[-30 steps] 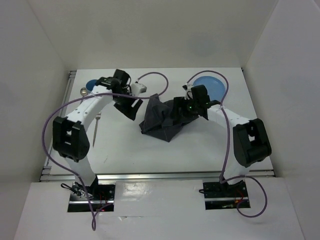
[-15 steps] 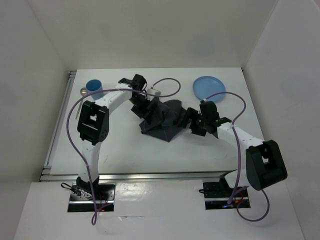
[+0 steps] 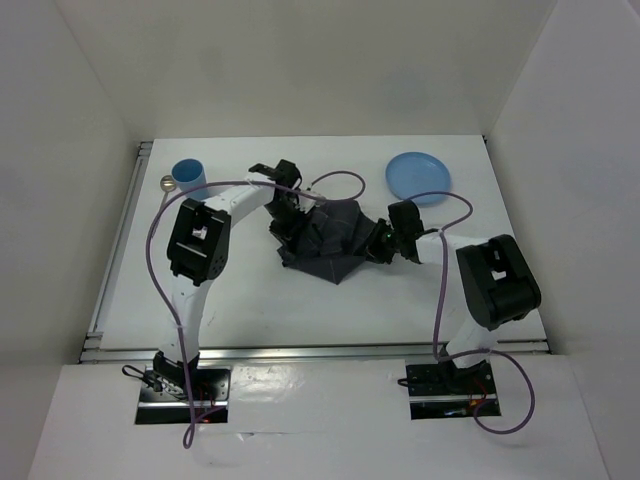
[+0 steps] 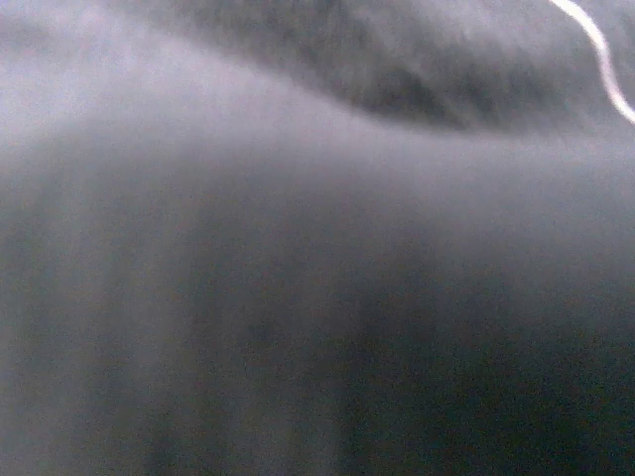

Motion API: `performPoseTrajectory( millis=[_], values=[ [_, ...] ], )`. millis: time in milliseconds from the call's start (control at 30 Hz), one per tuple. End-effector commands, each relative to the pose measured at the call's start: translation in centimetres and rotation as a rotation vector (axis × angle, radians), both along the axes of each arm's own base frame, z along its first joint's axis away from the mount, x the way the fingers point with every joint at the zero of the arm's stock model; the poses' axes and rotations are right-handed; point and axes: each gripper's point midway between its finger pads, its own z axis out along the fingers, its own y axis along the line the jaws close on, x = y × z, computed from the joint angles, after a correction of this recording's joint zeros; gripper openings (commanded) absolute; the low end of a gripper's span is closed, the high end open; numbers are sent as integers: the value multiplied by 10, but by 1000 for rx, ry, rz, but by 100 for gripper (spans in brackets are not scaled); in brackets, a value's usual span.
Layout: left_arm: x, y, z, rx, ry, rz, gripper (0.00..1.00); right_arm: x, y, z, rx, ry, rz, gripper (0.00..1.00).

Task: Set the dinner table for one person

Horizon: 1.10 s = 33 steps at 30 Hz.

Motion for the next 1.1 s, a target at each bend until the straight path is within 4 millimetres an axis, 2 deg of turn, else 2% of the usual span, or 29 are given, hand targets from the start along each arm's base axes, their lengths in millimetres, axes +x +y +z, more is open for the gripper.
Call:
performPoseTrajectory(
  millis=[0,33,67,100,167,200,233,300,333,367,433,500,567,667,700,733,800,833,933,967,1033,1067],
  values=[
    [9,3,43,-9,-97,22,0,19,3,13,76,-20,-54,14],
    [11,5,49,-1,-119,25,0,17,0,17,64,-20,-66,0],
    [11,9,55,14,-134,29,0,19,0,26,59,-42,-54,0],
    [15,21,71,40,-181,51,0,25,-3,37,34,-80,-58,0],
    [19,38,88,66,-252,57,0,20,-15,61,-49,-134,-26,0],
    [17,50,90,95,-276,63,0,28,-27,76,-98,-176,-51,0],
    [24,73,115,140,-378,93,0,21,-35,91,-150,-213,-16,0],
    [24,94,128,187,-446,118,0,24,-52,112,-214,-282,-23,0],
    [23,104,138,202,-478,126,0,26,-54,134,-225,-354,-17,0],
    [22,109,157,190,-531,126,0,26,-61,141,-262,-382,-2,0],
    [9,113,165,196,-526,112,0,33,-65,164,-291,-433,-9,0],
    [-8,117,169,197,-498,105,0,34,-75,176,-314,-445,-12,0],
    [-17,127,163,243,-480,100,0,37,-79,177,-343,-440,-23,0],
    [-29,139,154,299,-455,103,0,44,-100,163,-397,-364,-51,0],
    [-32,140,157,296,-456,112,0,44,-100,160,-386,-352,-43,0],
    [-37,139,153,292,-431,105,0,50,-100,165,-365,-361,-41,0],
    [-44,138,154,284,-402,124,0,50,-96,154,-336,-305,-5,0],
    [-48,137,156,279,-384,119,0,53,-91,160,-320,-310,19,0],
    [-48,137,169,262,-420,139,0,54,-91,146,-334,-254,40,0],
    [-41,138,174,250,-457,156,0,54,-91,146,-334,-254,40,0],
    [-33,141,176,271,-492,170,0,66,-97,141,-340,-268,26,0],
    [-29,143,171,276,-484,178,0,71,-94,142,-333,-281,43,0]
  ],
)
